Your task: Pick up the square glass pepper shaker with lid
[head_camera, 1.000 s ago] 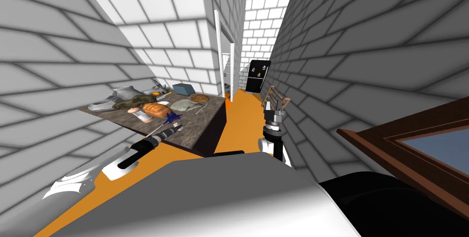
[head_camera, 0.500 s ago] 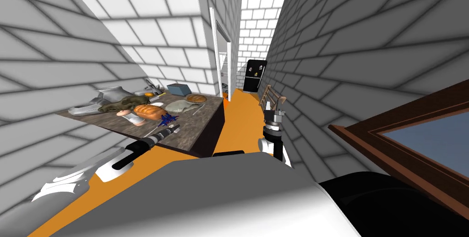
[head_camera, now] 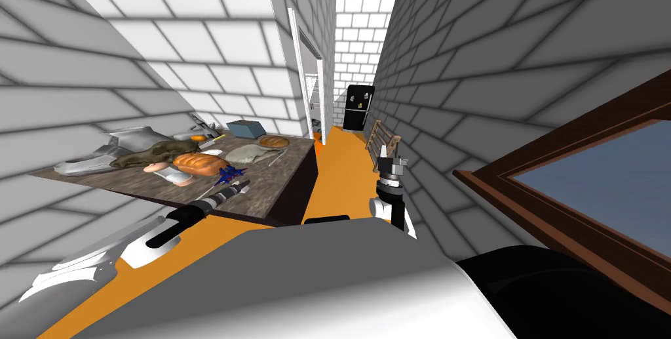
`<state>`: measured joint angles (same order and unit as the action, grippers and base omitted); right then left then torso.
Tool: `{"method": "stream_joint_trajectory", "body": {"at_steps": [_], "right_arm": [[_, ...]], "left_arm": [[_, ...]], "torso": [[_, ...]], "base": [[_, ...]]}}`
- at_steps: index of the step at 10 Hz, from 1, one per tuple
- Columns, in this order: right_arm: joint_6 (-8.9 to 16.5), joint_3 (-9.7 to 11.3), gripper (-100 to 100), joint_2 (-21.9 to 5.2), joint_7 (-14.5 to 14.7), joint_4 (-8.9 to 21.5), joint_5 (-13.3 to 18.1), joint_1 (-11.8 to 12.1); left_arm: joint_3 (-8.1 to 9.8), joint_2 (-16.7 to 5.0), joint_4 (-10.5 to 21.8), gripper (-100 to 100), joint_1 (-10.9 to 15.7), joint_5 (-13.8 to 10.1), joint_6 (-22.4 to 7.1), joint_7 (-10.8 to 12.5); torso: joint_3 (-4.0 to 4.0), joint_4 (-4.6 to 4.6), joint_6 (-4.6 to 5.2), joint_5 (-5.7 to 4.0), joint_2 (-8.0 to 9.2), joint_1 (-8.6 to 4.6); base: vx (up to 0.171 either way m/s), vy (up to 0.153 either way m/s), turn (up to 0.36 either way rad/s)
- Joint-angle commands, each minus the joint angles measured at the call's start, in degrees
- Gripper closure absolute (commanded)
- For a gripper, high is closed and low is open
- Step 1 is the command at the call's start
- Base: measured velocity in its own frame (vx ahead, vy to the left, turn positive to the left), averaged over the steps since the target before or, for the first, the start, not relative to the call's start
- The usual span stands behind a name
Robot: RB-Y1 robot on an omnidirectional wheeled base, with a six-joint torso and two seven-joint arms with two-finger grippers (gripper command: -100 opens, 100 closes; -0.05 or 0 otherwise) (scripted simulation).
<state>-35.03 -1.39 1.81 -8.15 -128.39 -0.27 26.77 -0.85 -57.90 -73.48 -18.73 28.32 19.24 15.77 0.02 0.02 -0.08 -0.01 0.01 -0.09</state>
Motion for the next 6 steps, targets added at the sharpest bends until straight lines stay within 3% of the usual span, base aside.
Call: {"method": "stream_joint_trajectory", "body": {"at_steps": [1,6], "right_arm": [[0.0,0.0,0,0.0,0.0,0.0,0.0,0.0],[0.0,0.0,0,0.0,0.0,0.0,0.0,0.0]], "left_arm": [[0.79,0.3,2.4,-100,0.4,-0.4,1.3,-0.6],[3.62,1.2,9.6,-100,1.0,-1.9,5.0,-2.2]], "torso": [[0.0,0.0,0.0,0.0,0.0,0.0],[0.0,0.0,-0.01,-0.01,0.0,-0.01]], "base": [[-0.019,-0.03,-0.115],[-0.028,-0.033,-0.137]]}}
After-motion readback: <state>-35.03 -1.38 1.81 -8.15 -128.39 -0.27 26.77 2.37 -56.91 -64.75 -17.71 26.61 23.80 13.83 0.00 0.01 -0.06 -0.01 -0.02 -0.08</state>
